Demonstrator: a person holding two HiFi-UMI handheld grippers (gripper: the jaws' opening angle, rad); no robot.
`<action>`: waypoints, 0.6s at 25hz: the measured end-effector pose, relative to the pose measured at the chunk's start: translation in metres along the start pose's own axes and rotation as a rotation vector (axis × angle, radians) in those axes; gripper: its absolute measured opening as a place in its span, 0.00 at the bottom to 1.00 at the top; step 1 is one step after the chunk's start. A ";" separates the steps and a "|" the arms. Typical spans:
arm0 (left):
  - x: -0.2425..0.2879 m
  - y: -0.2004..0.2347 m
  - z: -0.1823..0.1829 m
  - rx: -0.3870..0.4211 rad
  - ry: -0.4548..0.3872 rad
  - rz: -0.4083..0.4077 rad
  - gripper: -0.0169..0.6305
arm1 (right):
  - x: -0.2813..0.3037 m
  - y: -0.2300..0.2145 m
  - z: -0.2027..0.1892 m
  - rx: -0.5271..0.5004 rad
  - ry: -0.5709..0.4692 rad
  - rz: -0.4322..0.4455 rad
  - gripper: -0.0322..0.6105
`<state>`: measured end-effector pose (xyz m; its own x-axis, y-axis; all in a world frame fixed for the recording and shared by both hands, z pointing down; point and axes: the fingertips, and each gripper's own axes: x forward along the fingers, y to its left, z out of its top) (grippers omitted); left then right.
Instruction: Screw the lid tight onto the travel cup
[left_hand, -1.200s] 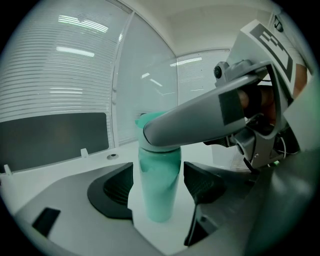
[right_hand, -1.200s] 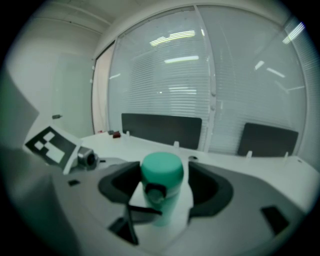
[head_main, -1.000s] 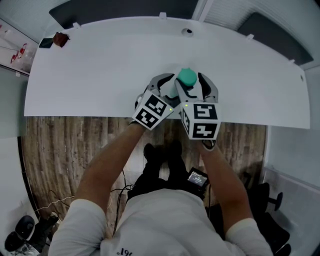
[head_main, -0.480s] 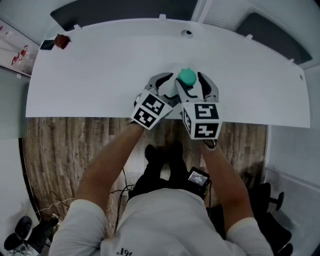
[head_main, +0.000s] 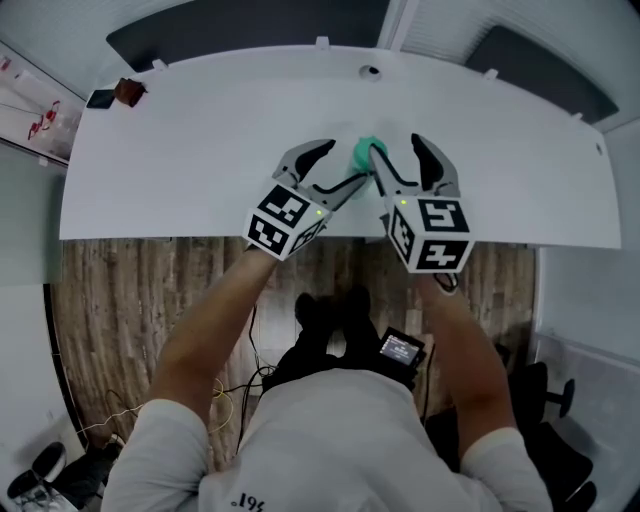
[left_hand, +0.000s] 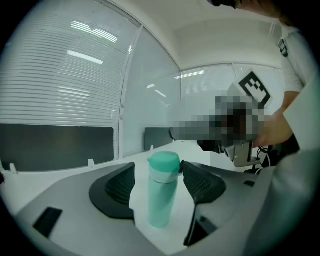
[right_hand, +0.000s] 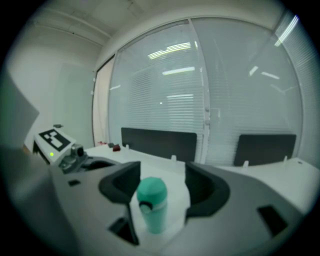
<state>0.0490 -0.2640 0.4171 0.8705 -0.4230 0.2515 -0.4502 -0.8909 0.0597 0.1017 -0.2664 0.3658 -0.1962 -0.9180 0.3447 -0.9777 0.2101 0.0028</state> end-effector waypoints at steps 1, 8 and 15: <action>-0.004 0.000 0.005 -0.009 -0.011 0.001 0.52 | -0.003 -0.003 0.002 0.011 -0.004 0.000 0.49; -0.027 -0.014 0.036 -0.059 -0.084 -0.029 0.23 | -0.026 -0.010 0.014 0.020 -0.011 0.005 0.26; -0.052 -0.025 0.062 -0.110 -0.156 -0.026 0.12 | -0.048 -0.007 0.027 0.020 -0.033 0.008 0.16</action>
<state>0.0271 -0.2301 0.3421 0.8984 -0.4284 0.0965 -0.4390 -0.8820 0.1713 0.1162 -0.2325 0.3240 -0.2065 -0.9269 0.3135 -0.9772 0.2113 -0.0190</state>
